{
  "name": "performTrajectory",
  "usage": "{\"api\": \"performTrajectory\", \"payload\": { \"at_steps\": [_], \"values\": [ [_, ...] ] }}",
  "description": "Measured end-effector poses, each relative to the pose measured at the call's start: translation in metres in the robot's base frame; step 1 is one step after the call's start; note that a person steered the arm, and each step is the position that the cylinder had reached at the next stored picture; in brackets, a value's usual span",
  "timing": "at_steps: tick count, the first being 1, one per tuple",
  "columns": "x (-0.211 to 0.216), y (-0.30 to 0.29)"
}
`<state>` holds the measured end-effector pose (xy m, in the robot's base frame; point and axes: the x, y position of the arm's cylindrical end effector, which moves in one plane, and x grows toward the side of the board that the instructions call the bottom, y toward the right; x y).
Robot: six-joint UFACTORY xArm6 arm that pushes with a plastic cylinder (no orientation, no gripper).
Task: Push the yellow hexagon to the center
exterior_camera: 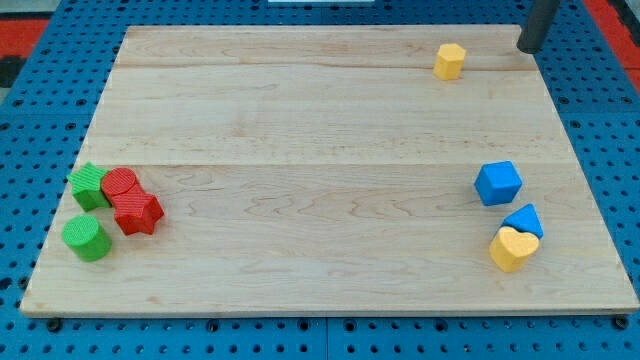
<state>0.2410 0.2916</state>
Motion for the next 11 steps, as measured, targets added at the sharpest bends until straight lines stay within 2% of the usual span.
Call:
{"api": "performTrajectory", "payload": {
  "at_steps": [4, 6, 8, 9, 10, 11],
  "values": [
    [0.022, -0.171],
    [0.027, -0.187],
    [0.042, -0.238],
    [0.001, -0.19],
    [0.052, -0.149],
    [0.082, -0.201]
  ]
}}
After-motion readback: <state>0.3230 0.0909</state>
